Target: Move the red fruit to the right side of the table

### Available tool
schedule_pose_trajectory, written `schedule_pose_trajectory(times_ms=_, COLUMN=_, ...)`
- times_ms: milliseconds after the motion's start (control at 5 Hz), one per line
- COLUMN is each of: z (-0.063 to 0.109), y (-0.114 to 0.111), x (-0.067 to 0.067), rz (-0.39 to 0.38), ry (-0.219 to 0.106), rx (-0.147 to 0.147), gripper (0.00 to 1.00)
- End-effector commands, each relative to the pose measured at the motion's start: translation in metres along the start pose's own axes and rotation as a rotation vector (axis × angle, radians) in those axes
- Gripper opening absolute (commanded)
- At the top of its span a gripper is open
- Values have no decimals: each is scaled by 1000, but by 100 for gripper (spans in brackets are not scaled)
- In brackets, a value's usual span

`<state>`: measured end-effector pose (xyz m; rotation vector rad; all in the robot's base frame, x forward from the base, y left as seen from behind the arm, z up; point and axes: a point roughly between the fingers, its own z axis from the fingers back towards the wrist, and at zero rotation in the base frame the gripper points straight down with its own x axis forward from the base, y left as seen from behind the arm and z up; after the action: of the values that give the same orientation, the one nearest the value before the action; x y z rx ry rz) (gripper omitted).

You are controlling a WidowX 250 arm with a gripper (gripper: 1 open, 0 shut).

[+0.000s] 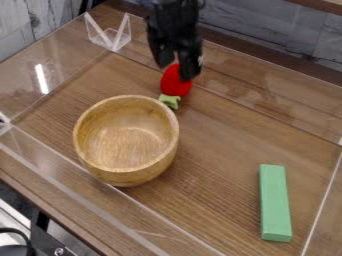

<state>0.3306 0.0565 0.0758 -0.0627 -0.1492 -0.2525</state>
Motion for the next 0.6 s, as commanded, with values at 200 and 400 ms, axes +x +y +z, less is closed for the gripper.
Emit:
schedule_pose_trajectory(times_ms=200, z=-4, y=-8, x=13, rz=-101, ry=-16, rx=8, gripper=0)
schedule_pose_trajectory(times_ms=400, z=15, y=-20, x=22, rz=-96, ry=-47, rx=24, gripper=0)
